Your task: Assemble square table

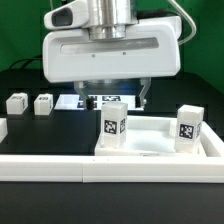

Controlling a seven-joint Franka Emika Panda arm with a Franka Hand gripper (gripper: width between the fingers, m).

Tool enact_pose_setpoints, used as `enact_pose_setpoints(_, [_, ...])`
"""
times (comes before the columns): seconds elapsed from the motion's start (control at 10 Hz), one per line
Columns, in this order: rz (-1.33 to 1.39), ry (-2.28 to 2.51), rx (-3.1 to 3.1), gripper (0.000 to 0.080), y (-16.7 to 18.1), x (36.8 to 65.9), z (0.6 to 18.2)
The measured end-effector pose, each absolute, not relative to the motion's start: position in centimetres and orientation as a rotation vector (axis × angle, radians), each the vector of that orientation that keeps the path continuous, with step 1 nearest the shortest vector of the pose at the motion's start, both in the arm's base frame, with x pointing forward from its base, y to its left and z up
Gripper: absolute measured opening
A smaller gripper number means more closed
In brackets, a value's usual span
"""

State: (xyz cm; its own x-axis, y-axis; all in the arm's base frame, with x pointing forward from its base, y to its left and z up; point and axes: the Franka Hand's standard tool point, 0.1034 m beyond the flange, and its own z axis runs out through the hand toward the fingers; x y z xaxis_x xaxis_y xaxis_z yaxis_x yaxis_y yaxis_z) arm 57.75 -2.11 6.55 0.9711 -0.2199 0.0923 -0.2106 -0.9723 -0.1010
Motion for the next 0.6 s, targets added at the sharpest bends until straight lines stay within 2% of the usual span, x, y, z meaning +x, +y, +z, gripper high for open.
enact_pose_setpoints(0.1, [-0.130,0.336,-3.039,0.0649,-2.52,57.30,5.39])
enact_pose_setpoints(0.2, [-0.121,0.347,-3.041,0.0649,-2.85,57.25,5.02])
enact_pose_setpoints(0.6, [-0.127,0.348,-3.040,0.0649,-2.84,57.34,5.14])
